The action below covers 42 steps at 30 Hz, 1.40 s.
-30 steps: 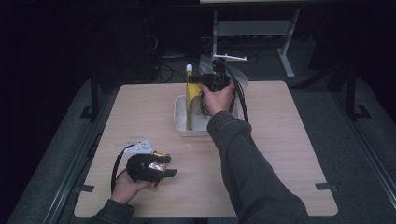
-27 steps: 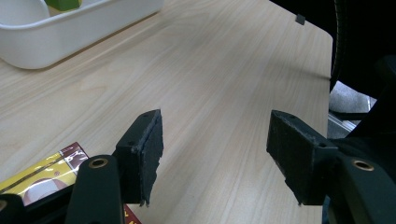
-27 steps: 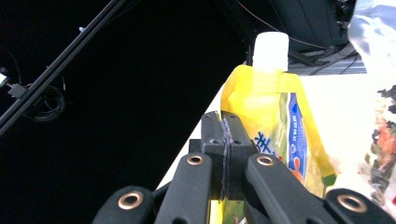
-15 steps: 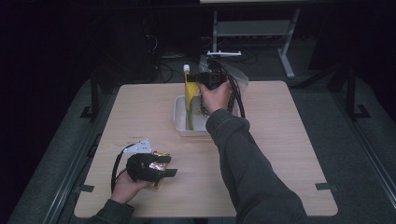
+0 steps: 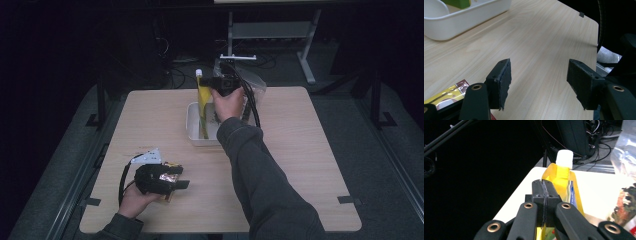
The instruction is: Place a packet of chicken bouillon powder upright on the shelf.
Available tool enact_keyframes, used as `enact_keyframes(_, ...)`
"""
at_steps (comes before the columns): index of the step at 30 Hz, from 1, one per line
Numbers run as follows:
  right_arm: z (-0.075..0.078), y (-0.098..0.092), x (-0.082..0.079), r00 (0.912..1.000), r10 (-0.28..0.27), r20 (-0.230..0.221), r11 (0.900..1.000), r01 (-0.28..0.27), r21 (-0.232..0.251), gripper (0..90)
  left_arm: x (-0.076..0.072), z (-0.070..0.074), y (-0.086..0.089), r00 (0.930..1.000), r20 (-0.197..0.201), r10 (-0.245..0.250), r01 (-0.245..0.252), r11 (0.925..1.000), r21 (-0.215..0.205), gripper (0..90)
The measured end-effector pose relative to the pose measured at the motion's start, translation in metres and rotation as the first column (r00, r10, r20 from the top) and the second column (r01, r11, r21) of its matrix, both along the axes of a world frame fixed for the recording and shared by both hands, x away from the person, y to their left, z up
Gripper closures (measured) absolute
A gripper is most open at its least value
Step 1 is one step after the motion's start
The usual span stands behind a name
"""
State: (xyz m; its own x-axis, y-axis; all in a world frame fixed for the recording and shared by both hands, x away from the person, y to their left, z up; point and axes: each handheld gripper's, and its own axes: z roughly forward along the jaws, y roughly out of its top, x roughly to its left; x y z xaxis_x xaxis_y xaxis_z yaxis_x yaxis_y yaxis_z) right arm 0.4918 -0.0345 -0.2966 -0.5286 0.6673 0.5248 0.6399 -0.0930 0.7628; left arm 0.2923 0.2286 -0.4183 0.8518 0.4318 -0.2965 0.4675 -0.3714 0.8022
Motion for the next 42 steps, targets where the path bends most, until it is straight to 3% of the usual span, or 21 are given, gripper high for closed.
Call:
enact_keyframes(6,0.001,0.002,-0.002,0.9992,-0.025,0.032,1.000,0.025,-0.002,89.2,0.000,0.000,0.000,1.0000,-0.002,0.001,-0.001,1.0000,-0.007,35.6)
enact_keyframes(16,-0.007,0.004,-0.010,0.9932,-0.068,0.094,0.997,0.064,0.039,89.3,-0.001,0.001,0.001,1.0000,0.000,-0.005,0.005,0.9999,-0.012,35.6)
enact_keyframes(21,-0.011,0.005,-0.011,0.9929,-0.067,0.098,0.997,0.062,0.053,89.4,-0.001,0.001,0.001,1.0000,-0.001,-0.003,0.003,0.9998,-0.018,35.6)
enact_keyframes(32,-0.017,0.005,-0.011,0.9930,-0.059,0.102,0.998,0.056,0.031,89.7,-0.001,0.001,0.001,1.0000,-0.004,-0.001,0.001,0.9998,-0.022,35.6)
enact_keyframes(42,-0.012,0.011,-0.016,0.9863,-0.062,0.153,0.998,0.061,0.014,89.6,-0.001,0.002,0.002,1.0000,-0.005,0.000,0.000,0.9995,-0.030,35.6)
